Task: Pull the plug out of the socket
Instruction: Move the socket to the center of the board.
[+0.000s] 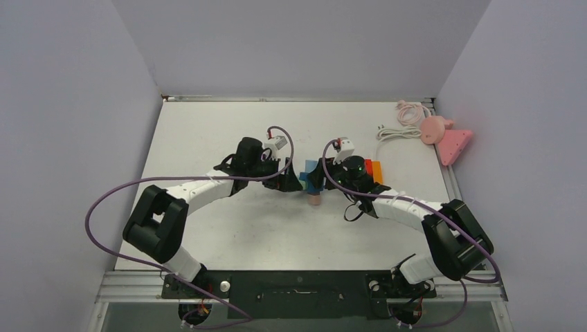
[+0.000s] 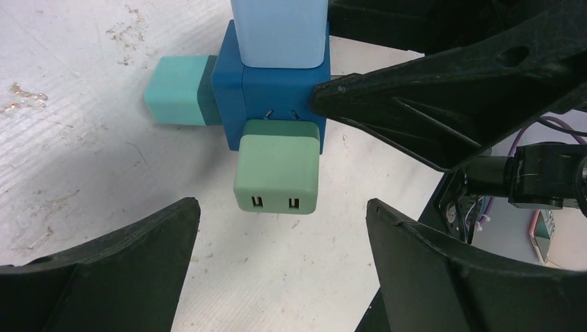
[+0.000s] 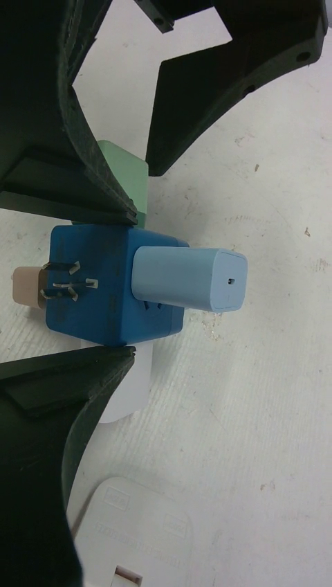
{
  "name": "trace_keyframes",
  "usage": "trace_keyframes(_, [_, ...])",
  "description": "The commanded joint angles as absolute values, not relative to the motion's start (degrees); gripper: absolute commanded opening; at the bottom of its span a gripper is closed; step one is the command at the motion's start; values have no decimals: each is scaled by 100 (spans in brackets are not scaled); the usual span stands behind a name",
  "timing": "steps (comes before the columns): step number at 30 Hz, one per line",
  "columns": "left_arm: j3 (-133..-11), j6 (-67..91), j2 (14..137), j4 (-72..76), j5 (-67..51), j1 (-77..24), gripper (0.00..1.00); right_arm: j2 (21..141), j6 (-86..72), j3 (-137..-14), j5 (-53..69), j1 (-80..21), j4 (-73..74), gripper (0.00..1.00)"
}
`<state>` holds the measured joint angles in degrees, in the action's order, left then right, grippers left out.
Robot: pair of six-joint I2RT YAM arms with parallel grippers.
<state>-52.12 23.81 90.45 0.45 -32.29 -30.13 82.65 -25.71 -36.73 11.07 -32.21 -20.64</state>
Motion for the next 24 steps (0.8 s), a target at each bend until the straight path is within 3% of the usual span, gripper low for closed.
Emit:
trace_keyframes(1, [-5523,2363,9217,234,-3431,-3130,86,7992,-2486,-3586,1055,-3300,-2820,5])
trace_keyframes(14, [-5558,2320,9388,56,-3191,-3168,61,8040,-2418,-3492,1125,-3357,-2986,5])
trace_keyframes(24, [-5575,2342,9491,18,-3158,-3314,59,8133,-2415,-3480,1125,-3357,-3027,5])
